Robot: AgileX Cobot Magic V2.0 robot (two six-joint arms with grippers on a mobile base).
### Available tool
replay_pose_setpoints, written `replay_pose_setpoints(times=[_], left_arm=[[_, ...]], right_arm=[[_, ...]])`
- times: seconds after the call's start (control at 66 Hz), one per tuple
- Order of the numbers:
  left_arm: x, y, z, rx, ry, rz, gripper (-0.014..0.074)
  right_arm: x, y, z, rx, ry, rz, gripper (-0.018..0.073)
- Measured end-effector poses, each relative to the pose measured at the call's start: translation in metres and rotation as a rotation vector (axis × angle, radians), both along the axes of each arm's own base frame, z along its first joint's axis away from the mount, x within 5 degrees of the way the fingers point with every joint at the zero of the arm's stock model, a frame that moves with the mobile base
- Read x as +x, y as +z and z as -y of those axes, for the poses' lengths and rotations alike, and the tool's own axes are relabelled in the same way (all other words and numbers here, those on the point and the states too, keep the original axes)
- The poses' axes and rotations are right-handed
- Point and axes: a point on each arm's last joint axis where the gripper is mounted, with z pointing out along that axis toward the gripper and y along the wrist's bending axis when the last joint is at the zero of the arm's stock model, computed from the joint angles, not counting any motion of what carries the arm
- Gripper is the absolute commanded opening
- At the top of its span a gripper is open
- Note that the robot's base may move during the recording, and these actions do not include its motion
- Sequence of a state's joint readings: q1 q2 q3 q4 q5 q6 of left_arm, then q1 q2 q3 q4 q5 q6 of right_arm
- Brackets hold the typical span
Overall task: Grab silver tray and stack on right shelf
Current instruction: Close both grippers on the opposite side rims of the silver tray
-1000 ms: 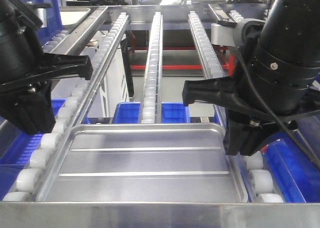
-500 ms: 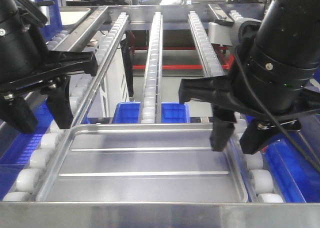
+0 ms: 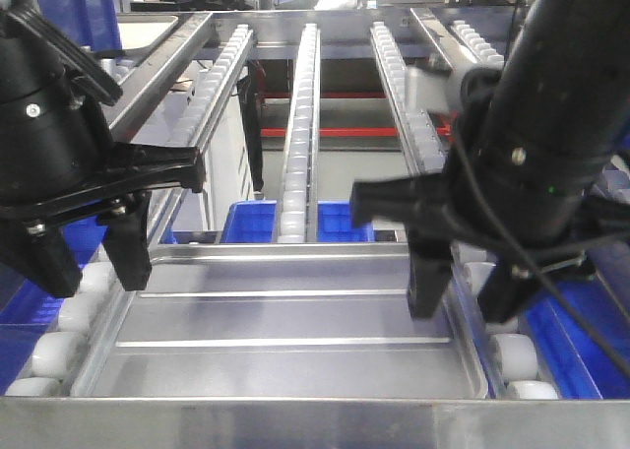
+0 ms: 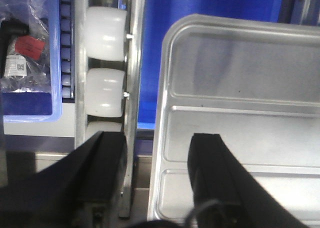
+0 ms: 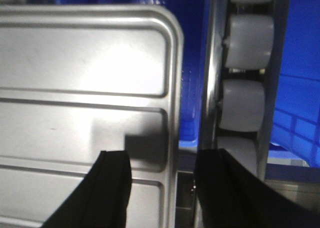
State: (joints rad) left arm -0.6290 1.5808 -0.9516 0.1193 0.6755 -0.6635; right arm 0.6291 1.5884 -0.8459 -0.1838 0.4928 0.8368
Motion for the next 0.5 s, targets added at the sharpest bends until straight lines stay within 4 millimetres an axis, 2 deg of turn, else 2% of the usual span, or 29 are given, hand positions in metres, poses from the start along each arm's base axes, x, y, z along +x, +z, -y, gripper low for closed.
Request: replay_pose_setpoints(times=[0.212,0.5], left_arm=[[0.002,0.0,0.001,-0.012,-0.002,0.015,0.0224],[0.004,-0.006,0.003,-0.004,-0.007,0.011,0.0224]], right_arm=[[0.002,-0.006,0.001,-0.012,-0.005,-0.016,0.0435],[0.009,-0.006,0.012,-0.012,-0.055,-0.021,0.0435]])
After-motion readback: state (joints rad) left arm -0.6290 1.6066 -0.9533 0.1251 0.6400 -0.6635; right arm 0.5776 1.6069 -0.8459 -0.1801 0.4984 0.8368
